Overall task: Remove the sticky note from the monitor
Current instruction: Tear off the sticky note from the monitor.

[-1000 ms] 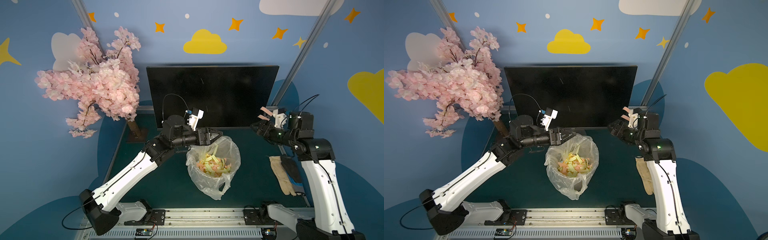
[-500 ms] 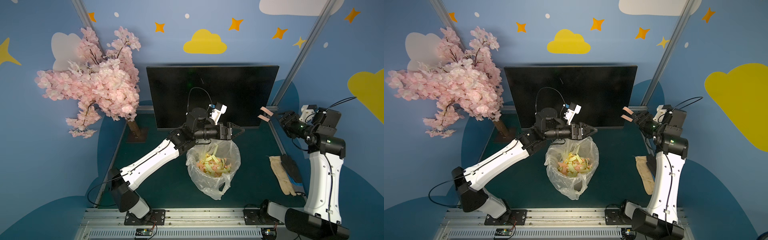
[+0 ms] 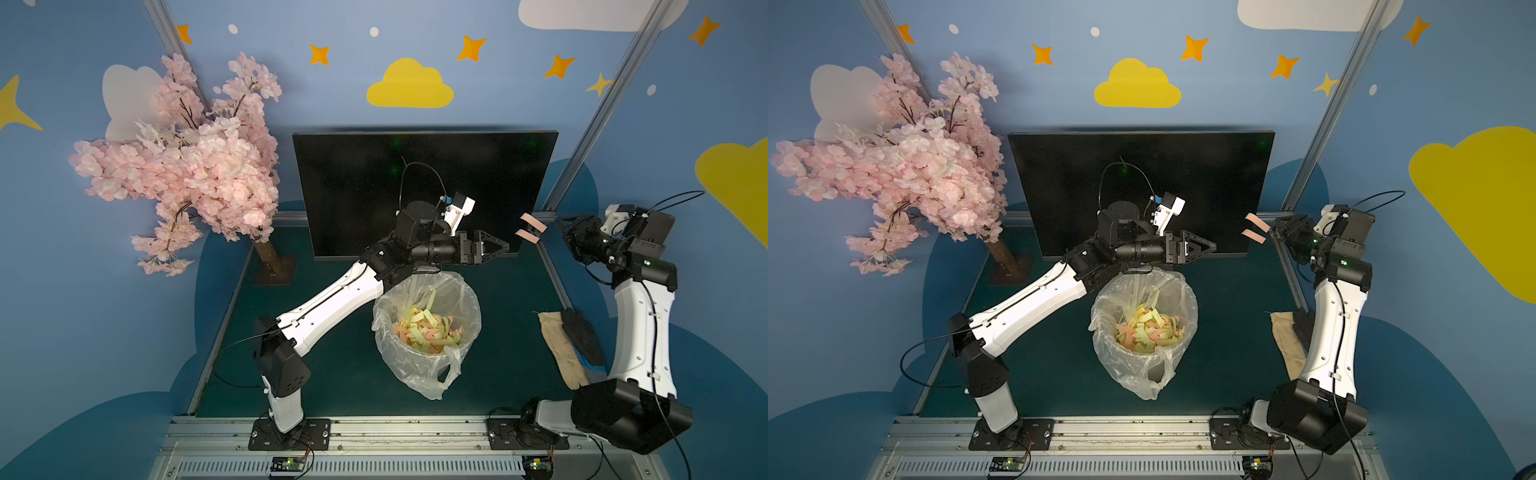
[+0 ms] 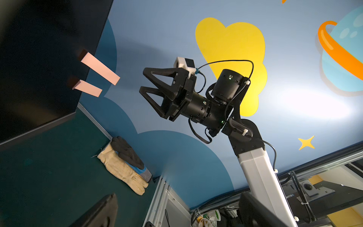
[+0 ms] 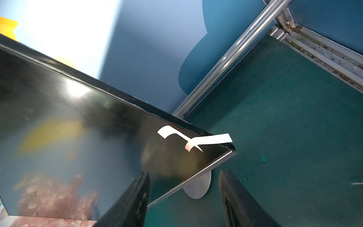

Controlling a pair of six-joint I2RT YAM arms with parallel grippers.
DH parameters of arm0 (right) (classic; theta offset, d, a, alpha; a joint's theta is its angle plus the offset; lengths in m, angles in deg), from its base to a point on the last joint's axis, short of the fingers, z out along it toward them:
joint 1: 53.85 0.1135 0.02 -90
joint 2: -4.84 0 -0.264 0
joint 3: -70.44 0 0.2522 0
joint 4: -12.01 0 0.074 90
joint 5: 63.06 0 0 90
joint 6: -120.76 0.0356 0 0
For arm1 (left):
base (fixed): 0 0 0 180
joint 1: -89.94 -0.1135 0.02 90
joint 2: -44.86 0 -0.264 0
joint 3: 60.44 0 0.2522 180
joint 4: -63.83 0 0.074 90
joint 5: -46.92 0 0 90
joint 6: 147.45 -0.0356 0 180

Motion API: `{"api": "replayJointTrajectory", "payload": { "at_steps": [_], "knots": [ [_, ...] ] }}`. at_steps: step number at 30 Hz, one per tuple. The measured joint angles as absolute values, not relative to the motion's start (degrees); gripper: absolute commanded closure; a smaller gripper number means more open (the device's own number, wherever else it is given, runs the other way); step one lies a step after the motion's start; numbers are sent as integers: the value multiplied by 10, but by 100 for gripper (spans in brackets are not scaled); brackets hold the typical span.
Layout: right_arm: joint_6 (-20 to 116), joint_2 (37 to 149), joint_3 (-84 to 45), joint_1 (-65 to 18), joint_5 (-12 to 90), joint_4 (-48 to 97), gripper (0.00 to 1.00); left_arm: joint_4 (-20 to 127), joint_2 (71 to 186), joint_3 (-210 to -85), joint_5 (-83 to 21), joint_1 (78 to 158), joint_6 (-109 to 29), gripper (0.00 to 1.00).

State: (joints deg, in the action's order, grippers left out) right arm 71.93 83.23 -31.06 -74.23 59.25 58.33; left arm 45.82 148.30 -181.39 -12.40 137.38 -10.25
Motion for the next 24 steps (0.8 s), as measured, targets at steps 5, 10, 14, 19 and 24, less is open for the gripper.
{"api": "replayJointTrajectory", "payload": {
  "at_steps": [5, 10, 14, 19, 24],
  "knots": [
    [719, 857, -311, -729, 596, 566, 40, 457, 1484, -1819, -119, 1375, -99, 0],
    [716, 878, -311, -700, 594, 562, 40, 458, 1484, -1825, -117, 1376, -96, 0],
    [711, 892, -311, -686, 593, 561, 40, 458, 1485, -1825, -116, 1376, -96, 0],
    [707, 900, -312, -686, 589, 561, 40, 458, 1485, -1825, -116, 1376, -96, 0],
    [704, 907, -323, -688, 586, 561, 41, 458, 1485, -1825, -116, 1376, -96, 0]
  ]
}}
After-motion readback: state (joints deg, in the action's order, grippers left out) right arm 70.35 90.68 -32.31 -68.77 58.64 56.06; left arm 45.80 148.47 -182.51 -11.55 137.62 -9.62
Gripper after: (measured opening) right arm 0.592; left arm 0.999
